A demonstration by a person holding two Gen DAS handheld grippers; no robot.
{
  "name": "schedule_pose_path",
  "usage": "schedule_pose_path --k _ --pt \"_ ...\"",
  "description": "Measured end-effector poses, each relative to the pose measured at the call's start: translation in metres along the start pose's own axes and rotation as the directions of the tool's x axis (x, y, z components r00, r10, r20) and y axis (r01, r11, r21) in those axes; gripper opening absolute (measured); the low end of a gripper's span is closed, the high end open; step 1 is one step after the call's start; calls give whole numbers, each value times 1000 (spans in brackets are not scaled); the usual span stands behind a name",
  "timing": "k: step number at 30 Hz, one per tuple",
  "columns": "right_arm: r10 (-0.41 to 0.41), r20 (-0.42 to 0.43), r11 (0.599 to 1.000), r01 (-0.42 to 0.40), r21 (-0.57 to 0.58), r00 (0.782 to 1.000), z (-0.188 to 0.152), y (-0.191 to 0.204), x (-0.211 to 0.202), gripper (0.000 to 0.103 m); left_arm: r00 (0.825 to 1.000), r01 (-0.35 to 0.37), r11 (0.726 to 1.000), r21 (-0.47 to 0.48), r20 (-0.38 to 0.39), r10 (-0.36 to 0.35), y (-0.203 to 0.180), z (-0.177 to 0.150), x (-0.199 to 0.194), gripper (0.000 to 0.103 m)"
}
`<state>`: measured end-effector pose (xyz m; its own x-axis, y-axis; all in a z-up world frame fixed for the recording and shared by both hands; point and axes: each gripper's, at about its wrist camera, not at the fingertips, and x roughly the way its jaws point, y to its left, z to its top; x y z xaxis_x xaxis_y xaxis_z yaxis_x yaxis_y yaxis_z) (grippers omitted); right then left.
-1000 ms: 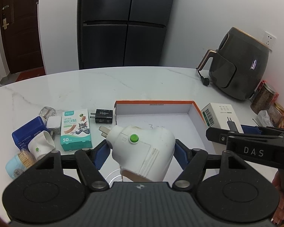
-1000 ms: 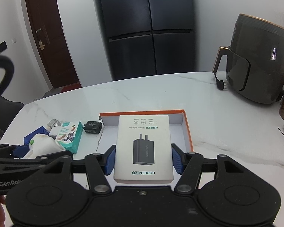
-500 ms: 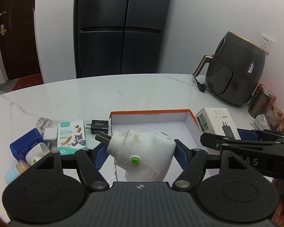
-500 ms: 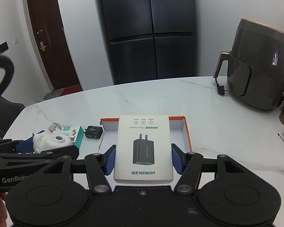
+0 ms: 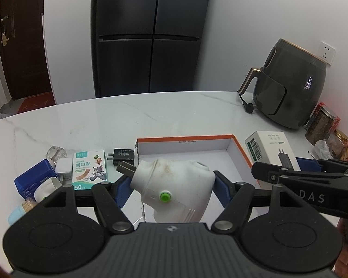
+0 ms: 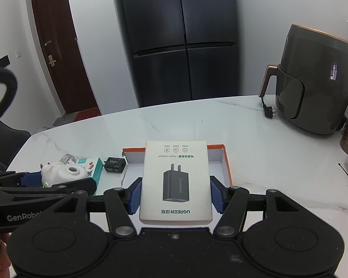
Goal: Organize rigid objects
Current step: 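Carry the adapter and the UGREEN box toward the open white box with both grippers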
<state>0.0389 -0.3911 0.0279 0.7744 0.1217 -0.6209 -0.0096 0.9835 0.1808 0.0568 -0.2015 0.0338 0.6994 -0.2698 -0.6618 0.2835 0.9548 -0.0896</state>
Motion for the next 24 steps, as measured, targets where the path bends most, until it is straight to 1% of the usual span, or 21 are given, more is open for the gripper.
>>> schedule_pose_path --k 14,24 --pt "-10 -7 1000 10 -10 1000 4 -5 3 71 1000 3 1000 -7 -11 -3 -5 3 10 73" --pt "-11 -37 1000 10 -17 999 15 -19 29 71 1000 -2 999 -41 -29 1 -10 3 32 73"
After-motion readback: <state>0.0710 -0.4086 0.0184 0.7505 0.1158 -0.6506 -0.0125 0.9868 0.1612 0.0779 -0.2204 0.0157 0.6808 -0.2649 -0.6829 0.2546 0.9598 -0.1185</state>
